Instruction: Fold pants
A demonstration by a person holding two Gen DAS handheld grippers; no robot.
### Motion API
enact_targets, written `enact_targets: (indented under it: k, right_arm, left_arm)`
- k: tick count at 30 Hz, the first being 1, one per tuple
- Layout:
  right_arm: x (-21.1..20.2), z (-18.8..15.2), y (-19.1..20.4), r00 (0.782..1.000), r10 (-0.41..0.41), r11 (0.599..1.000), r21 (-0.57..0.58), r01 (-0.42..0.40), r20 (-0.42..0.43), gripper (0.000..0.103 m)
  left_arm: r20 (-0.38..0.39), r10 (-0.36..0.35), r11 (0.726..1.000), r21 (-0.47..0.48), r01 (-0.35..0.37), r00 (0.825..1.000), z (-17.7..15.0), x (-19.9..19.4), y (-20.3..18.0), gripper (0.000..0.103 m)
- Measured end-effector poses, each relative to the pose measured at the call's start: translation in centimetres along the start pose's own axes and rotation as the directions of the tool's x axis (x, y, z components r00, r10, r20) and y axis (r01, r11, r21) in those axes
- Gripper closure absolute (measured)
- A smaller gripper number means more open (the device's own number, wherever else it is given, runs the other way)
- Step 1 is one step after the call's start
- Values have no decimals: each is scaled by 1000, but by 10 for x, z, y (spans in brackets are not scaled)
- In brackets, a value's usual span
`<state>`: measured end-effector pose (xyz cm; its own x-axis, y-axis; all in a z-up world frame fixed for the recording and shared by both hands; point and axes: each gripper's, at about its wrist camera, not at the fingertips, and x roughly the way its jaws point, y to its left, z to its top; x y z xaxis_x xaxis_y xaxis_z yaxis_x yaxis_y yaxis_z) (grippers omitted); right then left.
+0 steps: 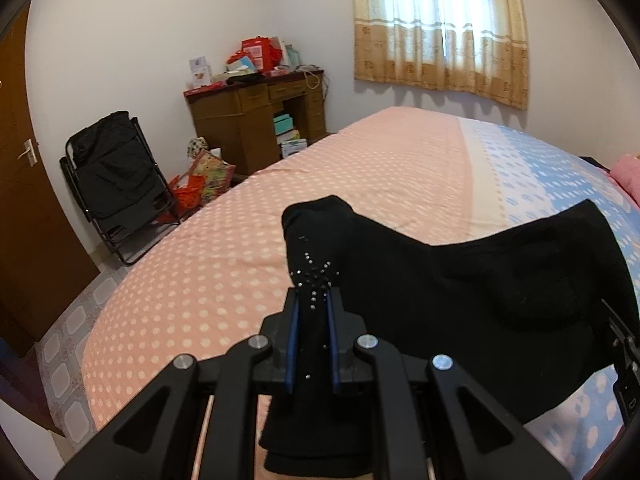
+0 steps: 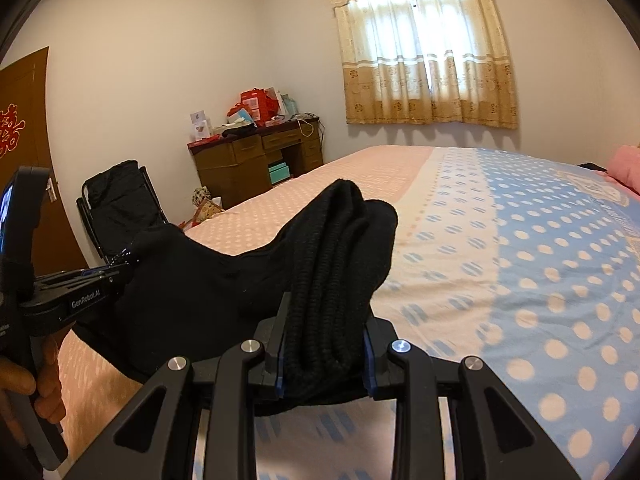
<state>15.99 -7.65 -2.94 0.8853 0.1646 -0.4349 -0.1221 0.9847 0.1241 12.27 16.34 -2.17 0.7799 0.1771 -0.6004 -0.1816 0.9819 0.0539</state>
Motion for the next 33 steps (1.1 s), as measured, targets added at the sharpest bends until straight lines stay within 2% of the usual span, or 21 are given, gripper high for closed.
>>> enact_targets:
  k: [5,10,13,15,18,20,21,24,26,30,33]
  right_arm:
    - [36,0,2,1000,0,1000,-8,0,-30,74]
    - [78,-14,2,988,-27,999,-33,22,-150,74]
    - [91,-22,-10,976,-18,1000,7,20,-217,74]
    - [95,-24,-15,969,-1,1000,29,9,-247,73]
    - [101,-27,-19,961,7,999,44,6,-278,72]
    - [103,-27,-22,956,14,998,63,5,-294,69]
    - [104,-28,-22,954,11,998,63,8,-300,68]
    - [107,-28,-30,951,16,995,95,14,-308,58]
    - [106,-30,-37,949,26,990,138,18,-313,45]
    - [96,-30,-52,951,86,975,220,-19,-297,41]
    - [70,-25,-52,972,14,973,228,41,-235,41]
  left_arm:
    - [-6,30,999,-20,-31,1000,-3,16,9,90]
    - [-124,54,998,-30,-59,991,-20,47,12,89]
    - [-187,24,997,-68,-38,982,-29,57,22,86]
    - [-198,21,997,-67,-34,980,-30,58,23,82]
    - [-211,57,997,-37,-66,976,-32,60,18,66]
    - [-204,101,994,-8,-105,974,-32,64,17,49]
    - [-204,113,993,-2,-116,973,-33,64,19,45]
    - [-214,108,993,-27,-117,971,-32,60,28,31]
    - [-218,134,989,-36,-145,967,-32,56,38,18]
    - [-220,186,978,-49,-201,958,-36,45,51,15]
    - [-212,251,964,-32,-264,944,-41,35,55,16]
